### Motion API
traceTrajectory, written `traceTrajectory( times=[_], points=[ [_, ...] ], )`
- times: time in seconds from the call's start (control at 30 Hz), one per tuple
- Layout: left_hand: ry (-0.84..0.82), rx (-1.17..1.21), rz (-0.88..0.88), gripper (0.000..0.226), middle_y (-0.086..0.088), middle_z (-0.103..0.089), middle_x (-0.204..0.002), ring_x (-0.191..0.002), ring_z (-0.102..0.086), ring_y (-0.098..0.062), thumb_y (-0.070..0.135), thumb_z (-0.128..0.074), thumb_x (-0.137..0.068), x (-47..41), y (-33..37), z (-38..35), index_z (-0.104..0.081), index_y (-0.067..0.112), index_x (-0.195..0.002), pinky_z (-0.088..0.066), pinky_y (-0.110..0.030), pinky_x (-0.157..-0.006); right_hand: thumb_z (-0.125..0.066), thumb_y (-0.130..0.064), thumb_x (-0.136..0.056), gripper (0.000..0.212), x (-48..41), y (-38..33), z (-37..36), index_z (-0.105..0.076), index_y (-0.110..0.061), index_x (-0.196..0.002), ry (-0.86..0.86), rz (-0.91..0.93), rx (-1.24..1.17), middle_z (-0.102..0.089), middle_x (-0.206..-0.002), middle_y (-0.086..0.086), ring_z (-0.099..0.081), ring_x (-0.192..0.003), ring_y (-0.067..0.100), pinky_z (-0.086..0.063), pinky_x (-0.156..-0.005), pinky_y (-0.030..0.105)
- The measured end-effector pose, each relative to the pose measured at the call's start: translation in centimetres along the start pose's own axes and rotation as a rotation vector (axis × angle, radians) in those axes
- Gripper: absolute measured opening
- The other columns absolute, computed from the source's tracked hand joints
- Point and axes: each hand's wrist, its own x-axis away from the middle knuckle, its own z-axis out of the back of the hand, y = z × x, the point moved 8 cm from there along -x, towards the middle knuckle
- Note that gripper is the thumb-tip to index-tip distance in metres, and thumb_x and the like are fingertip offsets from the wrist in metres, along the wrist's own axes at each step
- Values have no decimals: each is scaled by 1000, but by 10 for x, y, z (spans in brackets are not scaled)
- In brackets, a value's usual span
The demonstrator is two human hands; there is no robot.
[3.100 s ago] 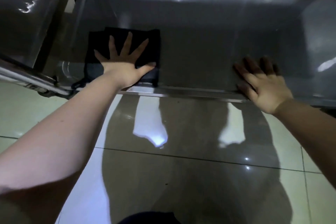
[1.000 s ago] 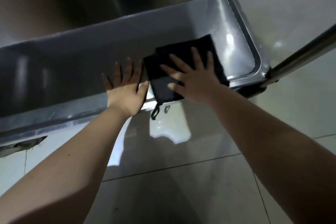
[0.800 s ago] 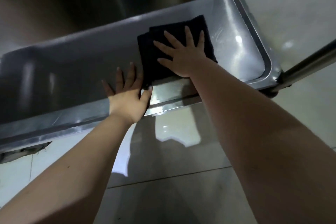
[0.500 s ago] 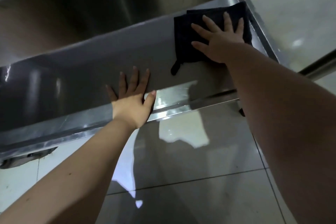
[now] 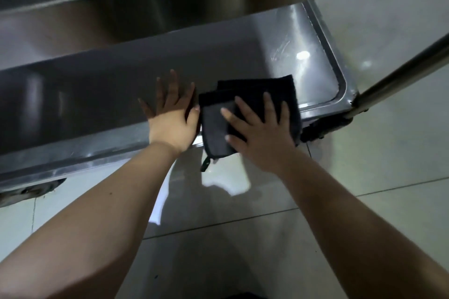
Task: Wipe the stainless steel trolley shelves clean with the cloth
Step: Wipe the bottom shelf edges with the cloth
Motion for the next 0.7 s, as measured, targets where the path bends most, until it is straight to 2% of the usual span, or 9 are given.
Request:
traceTrajectory(
  times=[0.07,0.13,0.2,0.27,0.33,0.43,0.53,0.63,0.7],
  points=[
    [91,48,-60,57,-3,-4,-165,-152,2,-27,38,-30,-96,5,3,12,-32,31,-152,9,-57,-116,-2,-71,-80,77,8,-46,-10,-10,-48,-152,-31,73,-30,-1,-165,-8,6,-145,49,11,-108,68],
    [121,103,-71,58,-8,-18,-163,-151,-9,-26,34,-31,-93,10,0,19,-40,24,-149,7,-51,-118,-4,-69,-83,74,2,-55,-3,-15,-46,-152,-40,62,-49,-6,-164,-8,-2,-145,47,3,-112,64],
    [103,156,-81,58,-9,-30,-159,-150,-17,-26,32,-34,-92,12,1,23,-44,19,-147,4,-47,-120,-26,-55,-97,57,-16,-28,28,-31,-37,-150,103,-43,-89,-24,-160,-6,-22,-142,41,-17,-113,51],
    [48,167,-144,59,-9,-36,-156,-148,-21,-26,35,-36,-92,8,11,25,-41,17,-148,3,-43,-120,-43,-39,-100,53,-35,16,45,-31,-26,-150,129,-193,-84,-24,-160,-2,-17,-145,38,-19,-114,49],
    [-58,111,-225,58,-6,-32,-158,-149,-20,-23,39,-36,-98,4,28,19,-33,20,-152,3,-41,-120,-46,-38,-100,54,-42,39,44,-32,-21,-148,-1,-282,3,-24,-159,0,-10,-147,36,-12,-116,52],
    [-243,36,-209,67,2,-13,-164,-151,-4,-21,42,-47,-99,0,45,2,-15,26,-157,-1,-50,-120,-58,-26,-96,34,-30,28,56,-51,-11,-125,39,-285,-146,-52,-131,12,-45,-124,34,-39,-98,43],
    [-218,-10,-216,72,5,-5,-165,-152,4,-22,39,-52,-98,6,54,10,-11,30,-157,4,-58,-118,-60,-11,-93,26,-7,8,74,-54,-7,-119,102,-261,-215,-55,-119,16,-53,-112,36,-43,-89,41],
    [-84,-77,-321,56,0,-23,-162,-150,-13,-25,32,-59,-94,21,62,47,-42,24,-146,-3,-56,-119,-60,-9,-92,20,18,-10,102,-57,-5,-112,191,-189,-305,-58,-112,16,-51,-108,35,-39,-84,37],
    [19,-73,-375,33,-7,-58,-139,-130,-51,-29,28,-62,-87,36,65,81,-68,16,-118,-33,-50,-109,-61,-10,-91,19,34,-19,124,-60,-5,-109,203,-186,-363,-59,-109,16,-51,-107,34,-38,-83,36]
  ],
)
